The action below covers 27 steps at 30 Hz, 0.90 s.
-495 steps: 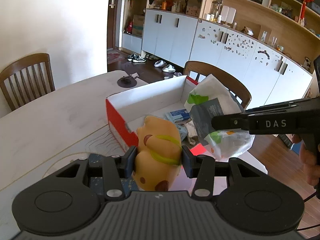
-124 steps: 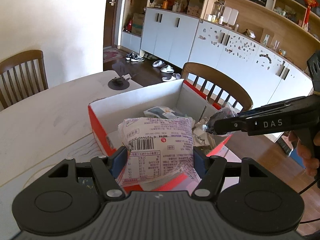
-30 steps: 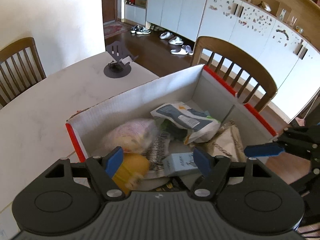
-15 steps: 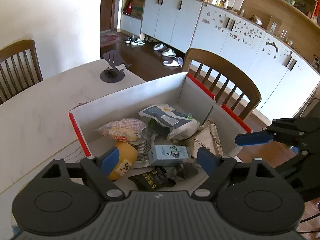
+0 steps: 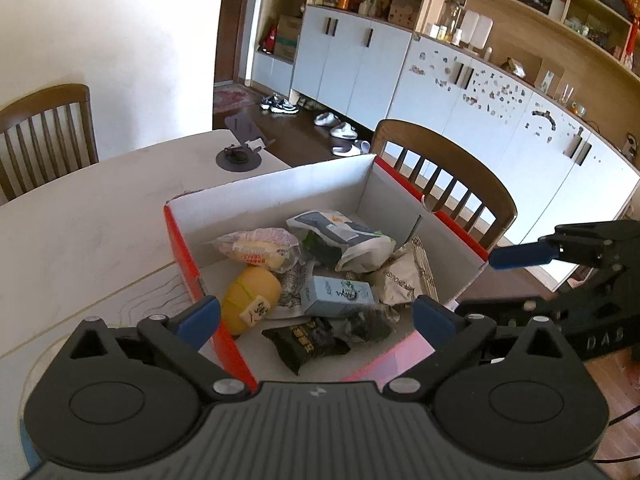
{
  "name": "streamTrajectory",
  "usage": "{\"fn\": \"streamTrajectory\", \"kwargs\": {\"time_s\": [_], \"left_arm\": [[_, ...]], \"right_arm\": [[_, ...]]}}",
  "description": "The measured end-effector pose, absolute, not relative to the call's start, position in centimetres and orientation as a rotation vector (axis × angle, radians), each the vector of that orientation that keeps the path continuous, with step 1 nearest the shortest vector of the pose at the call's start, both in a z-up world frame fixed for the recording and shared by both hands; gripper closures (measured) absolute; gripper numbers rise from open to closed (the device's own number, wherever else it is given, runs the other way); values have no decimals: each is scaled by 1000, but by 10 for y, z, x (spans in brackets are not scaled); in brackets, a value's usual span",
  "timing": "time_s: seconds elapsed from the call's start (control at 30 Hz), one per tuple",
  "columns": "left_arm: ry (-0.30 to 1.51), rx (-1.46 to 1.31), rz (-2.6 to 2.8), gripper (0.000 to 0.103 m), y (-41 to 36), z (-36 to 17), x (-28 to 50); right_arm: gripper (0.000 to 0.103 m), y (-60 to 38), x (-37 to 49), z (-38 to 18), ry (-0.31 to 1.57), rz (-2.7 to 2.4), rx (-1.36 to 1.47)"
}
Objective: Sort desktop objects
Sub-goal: 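Raise both tools away from the box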
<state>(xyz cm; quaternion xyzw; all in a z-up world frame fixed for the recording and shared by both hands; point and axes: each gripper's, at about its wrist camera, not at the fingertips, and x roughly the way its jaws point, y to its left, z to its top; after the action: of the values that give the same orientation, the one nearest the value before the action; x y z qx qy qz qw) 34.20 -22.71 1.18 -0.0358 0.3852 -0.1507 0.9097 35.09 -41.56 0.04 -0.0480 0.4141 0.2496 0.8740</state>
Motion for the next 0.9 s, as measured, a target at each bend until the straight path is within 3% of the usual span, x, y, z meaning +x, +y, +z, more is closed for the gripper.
{"fn": "streamTrajectory", "kwargs": {"time_s": [0.9], "left_arm": [[764,-101,-281,0,-212,17,271]], "right_arm": [[22,-422,305,12,775,480,-25]]}}
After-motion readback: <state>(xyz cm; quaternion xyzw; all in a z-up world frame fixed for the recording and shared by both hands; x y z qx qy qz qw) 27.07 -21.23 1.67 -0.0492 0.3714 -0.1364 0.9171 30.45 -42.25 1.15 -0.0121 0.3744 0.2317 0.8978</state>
